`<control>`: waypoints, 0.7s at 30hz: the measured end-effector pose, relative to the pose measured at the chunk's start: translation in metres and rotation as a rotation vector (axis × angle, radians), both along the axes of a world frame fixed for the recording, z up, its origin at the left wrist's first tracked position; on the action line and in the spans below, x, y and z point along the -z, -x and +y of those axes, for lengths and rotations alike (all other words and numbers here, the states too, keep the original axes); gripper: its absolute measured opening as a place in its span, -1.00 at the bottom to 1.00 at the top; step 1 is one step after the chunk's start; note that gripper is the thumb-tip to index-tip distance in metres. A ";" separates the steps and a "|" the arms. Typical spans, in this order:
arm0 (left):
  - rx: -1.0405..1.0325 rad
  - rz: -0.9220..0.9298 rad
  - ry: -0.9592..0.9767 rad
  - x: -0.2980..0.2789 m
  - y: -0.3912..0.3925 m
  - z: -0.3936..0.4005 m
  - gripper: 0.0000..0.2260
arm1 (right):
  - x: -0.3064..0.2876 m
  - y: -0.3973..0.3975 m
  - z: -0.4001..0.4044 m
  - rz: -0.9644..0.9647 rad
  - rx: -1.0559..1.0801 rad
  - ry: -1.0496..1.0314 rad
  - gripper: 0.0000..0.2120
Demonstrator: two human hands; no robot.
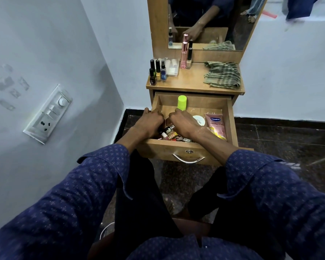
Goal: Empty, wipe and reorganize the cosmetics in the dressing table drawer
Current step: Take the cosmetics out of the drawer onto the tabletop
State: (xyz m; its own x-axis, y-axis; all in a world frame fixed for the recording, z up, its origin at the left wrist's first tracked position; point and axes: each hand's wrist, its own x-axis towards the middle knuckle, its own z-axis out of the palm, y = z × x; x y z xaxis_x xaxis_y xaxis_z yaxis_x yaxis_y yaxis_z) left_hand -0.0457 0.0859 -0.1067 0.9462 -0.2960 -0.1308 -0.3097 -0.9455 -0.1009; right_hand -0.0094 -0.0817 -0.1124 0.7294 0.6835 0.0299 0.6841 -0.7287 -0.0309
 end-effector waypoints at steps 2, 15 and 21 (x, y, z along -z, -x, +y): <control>0.002 -0.012 0.019 0.000 0.001 0.000 -0.86 | 0.002 -0.002 0.000 -0.012 -0.010 0.021 -0.69; -0.148 -0.121 0.490 0.001 0.002 0.011 -0.70 | -0.016 -0.027 -0.011 0.100 0.190 -0.224 -0.84; -0.425 -0.208 0.994 -0.006 -0.002 0.011 -0.80 | -0.033 -0.049 -0.023 0.283 0.301 -0.563 -0.83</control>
State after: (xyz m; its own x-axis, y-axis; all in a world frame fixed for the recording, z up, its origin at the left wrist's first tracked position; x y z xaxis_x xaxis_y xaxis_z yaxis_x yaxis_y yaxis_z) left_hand -0.0436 0.0974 -0.1006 0.9719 0.1739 0.1589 -0.0050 -0.6593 0.7519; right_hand 0.0393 -0.1050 -0.0792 0.9168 0.3863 0.1010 0.3644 -0.7063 -0.6069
